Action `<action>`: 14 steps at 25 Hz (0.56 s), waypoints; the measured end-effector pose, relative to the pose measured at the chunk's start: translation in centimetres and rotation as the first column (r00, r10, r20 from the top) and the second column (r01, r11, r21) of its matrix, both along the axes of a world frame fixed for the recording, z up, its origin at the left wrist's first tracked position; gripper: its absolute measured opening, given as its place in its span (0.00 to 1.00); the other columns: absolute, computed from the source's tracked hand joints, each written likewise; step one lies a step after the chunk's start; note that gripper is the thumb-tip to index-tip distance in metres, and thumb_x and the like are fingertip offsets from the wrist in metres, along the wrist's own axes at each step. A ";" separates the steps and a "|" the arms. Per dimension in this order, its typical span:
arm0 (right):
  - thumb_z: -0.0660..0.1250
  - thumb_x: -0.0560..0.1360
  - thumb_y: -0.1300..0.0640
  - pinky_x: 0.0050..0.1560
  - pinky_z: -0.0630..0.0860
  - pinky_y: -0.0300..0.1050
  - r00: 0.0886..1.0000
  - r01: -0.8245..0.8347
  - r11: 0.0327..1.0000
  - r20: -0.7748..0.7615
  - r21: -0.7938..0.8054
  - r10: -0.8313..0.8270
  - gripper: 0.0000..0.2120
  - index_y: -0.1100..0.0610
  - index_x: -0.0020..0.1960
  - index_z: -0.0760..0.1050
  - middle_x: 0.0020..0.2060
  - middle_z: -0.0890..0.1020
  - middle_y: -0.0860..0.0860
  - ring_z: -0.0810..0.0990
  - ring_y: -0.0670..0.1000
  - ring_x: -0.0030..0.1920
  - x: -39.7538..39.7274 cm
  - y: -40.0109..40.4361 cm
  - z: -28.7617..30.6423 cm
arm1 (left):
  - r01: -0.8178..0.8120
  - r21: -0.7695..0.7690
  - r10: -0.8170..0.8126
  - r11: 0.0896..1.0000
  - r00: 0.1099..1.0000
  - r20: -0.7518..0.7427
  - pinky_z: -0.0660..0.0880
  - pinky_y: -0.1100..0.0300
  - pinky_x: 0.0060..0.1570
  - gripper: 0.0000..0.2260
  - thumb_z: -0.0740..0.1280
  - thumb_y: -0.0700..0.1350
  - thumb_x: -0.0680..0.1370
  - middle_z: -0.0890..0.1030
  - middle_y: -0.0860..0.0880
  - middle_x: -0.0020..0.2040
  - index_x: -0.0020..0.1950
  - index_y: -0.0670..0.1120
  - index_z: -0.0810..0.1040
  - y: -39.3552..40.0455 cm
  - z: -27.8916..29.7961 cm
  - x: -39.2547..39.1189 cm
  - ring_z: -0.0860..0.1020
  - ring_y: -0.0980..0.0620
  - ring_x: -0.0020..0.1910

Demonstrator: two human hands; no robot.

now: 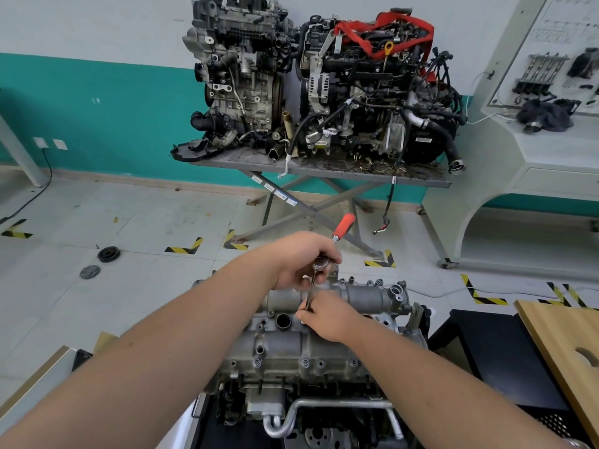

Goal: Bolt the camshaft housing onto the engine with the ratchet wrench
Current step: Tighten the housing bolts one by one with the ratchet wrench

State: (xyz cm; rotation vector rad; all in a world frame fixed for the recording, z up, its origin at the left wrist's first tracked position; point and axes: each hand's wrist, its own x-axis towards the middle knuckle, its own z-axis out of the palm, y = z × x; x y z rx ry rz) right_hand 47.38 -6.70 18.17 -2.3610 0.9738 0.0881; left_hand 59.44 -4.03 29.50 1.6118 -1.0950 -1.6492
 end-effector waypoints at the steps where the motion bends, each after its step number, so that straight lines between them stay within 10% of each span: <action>1: 0.61 0.80 0.57 0.43 0.73 0.51 1.000 0.011 1.000 0.002 0.013 -0.011 0.16 0.57 0.34 0.69 0.32 0.74 0.53 0.73 0.52 0.35 0.0 0.1 0.1 | 0.053 -0.052 -0.044 0.997 0.987 0.157 0.61 0.60 0.31 0.03 0.63 0.43 0.75 0.75 0.49 0.31 0.45 0.45 0.75 -0.2 0.5 0.0 0.75 0.53 0.28; 3: 0.60 0.80 0.57 0.40 0.71 0.51 1.000 0.013 1.000 0.018 0.023 -0.014 0.16 0.59 0.34 0.70 0.31 0.73 0.54 0.70 0.51 0.33 -0.1 0.0 -0.1 | 0.272 -0.151 -0.157 0.950 0.837 0.524 0.64 0.60 0.31 0.04 0.63 0.42 0.77 0.78 0.49 0.33 0.46 0.44 0.76 -0.4 1.3 -0.2 0.77 0.55 0.29; 5: 0.60 0.81 0.56 0.39 0.68 0.48 1.000 0.006 1.000 0.012 0.009 -0.006 0.16 0.62 0.38 0.75 0.32 0.75 0.55 0.73 0.51 0.35 0.0 0.1 -0.3 | 0.535 -0.164 -0.142 0.828 0.485 0.863 0.65 0.59 0.31 0.05 0.60 0.45 0.80 0.77 0.51 0.37 0.45 0.48 0.73 -0.4 1.5 -0.4 0.75 0.55 0.32; 8: 0.63 0.80 0.54 0.39 0.68 0.46 0.998 0.040 0.999 0.037 -0.005 -0.040 0.15 0.62 0.41 0.78 0.37 0.81 0.56 0.78 0.53 0.40 0.2 0.0 -0.6 | 0.735 -0.157 0.138 0.660 0.087 0.987 0.65 0.57 0.40 0.10 0.57 0.56 0.83 0.73 0.55 0.43 0.47 0.53 0.71 -0.1 0.9 0.1 0.74 0.52 0.43; 14: 0.67 0.77 0.54 0.46 0.70 0.43 0.996 0.048 0.998 0.084 -0.046 -0.044 0.06 0.56 0.47 0.78 0.44 0.81 0.46 0.77 0.46 0.45 -0.3 -0.5 -0.6 | 0.857 -0.498 0.681 0.129 0.289 0.673 0.67 0.56 0.36 0.18 0.71 0.60 0.75 0.75 0.52 0.35 0.33 0.49 0.76 0.3 -3.5 0.3 0.73 0.50 0.37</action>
